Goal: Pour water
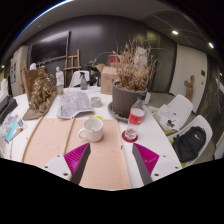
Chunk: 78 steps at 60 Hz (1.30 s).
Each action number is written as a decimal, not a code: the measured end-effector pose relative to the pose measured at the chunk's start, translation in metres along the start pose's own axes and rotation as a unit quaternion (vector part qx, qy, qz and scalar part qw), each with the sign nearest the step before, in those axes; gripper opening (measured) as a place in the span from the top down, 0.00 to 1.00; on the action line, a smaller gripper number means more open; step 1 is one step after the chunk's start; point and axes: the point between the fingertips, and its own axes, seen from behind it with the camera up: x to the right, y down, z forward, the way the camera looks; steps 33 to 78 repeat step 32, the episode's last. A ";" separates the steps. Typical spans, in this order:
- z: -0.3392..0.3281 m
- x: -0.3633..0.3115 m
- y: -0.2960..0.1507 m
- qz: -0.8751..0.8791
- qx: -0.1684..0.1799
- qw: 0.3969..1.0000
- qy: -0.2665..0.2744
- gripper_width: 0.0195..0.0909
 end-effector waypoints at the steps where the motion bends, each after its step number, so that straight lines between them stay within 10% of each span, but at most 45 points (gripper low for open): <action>1: -0.008 -0.005 0.003 0.000 -0.003 1.000 0.000 0.07; 78: -0.099 -0.082 0.035 -0.036 -0.016 0.999 -0.010 0.07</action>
